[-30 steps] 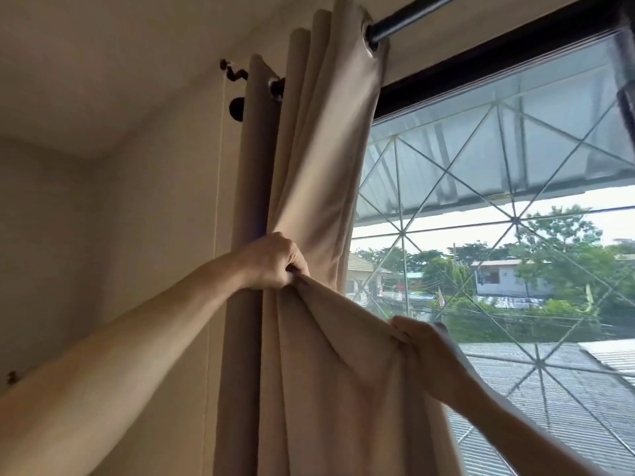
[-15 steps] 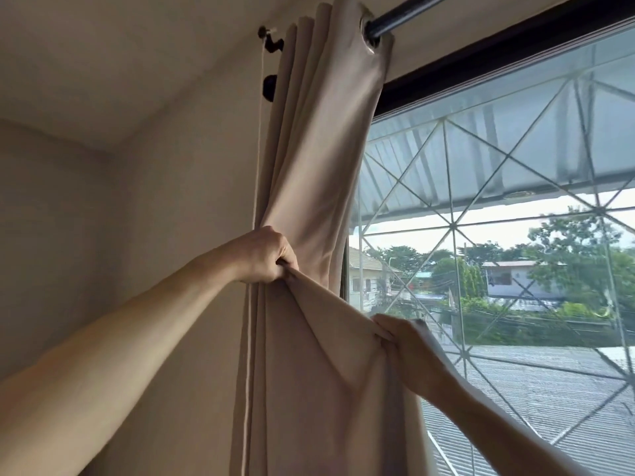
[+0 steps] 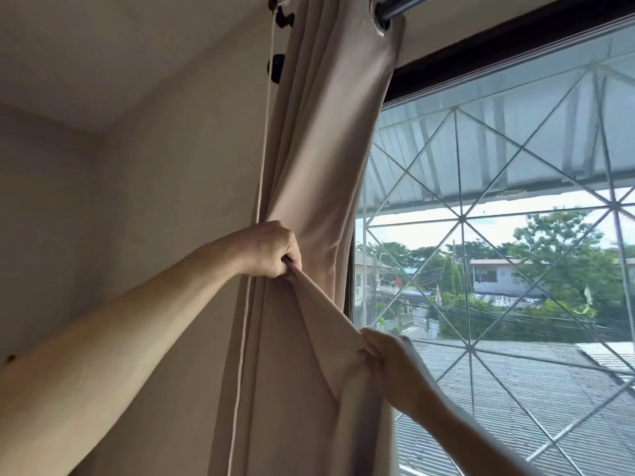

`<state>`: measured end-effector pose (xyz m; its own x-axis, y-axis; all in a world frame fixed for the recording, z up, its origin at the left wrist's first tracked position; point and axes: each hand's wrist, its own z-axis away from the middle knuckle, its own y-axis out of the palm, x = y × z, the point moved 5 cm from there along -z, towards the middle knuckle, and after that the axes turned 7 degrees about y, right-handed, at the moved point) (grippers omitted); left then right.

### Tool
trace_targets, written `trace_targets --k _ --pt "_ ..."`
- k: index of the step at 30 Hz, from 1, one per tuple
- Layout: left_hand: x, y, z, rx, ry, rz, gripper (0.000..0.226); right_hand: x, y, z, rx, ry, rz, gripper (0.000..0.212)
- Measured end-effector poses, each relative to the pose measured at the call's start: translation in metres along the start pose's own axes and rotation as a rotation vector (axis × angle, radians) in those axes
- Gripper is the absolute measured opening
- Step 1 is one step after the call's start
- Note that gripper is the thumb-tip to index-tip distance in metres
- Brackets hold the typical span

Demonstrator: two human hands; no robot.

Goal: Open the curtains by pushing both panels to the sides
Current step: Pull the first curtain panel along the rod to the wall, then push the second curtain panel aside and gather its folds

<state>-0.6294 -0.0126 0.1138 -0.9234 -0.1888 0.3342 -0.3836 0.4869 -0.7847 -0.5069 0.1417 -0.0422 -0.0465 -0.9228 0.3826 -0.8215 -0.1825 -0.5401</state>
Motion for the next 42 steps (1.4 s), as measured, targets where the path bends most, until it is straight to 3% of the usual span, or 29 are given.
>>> trace_targets --k 4,9,11,14,17,20,22,32,42 --pt "-0.008 0.010 -0.007 0.121 -0.041 -0.016 0.029 -0.007 0.002 0.012 0.104 0.025 0.038 0.009" --pt "-0.024 0.026 -0.015 0.327 -0.082 -0.174 0.087 -0.016 -0.006 0.028 0.280 0.067 -0.029 0.055" --pt "-0.031 0.032 -0.018 0.409 -0.103 -0.152 0.104 -0.023 -0.018 0.033 0.245 0.068 -0.007 0.065" --pt "-0.051 0.031 -0.020 0.437 -0.117 -0.074 0.102 -0.036 -0.048 0.040 0.151 0.067 0.072 0.071" --pt "-0.074 0.023 -0.031 0.281 -0.083 -0.058 0.090 -0.039 -0.089 0.049 0.044 0.058 0.172 0.067" --pt "-0.100 0.015 -0.045 0.036 0.005 -0.036 0.054 -0.042 -0.134 0.060 -0.071 0.072 0.256 0.060" --pt "-0.121 0.010 -0.053 -0.073 0.003 0.009 0.044 -0.044 -0.162 0.070 -0.132 0.088 0.313 0.056" --pt "-0.240 0.004 -0.105 -0.531 0.114 0.418 0.038 -0.057 -0.291 0.139 -0.360 0.233 0.582 0.048" --pt "-0.385 -0.014 -0.150 -0.726 0.361 0.777 0.036 -0.033 -0.414 0.239 -0.737 0.330 0.868 0.035"
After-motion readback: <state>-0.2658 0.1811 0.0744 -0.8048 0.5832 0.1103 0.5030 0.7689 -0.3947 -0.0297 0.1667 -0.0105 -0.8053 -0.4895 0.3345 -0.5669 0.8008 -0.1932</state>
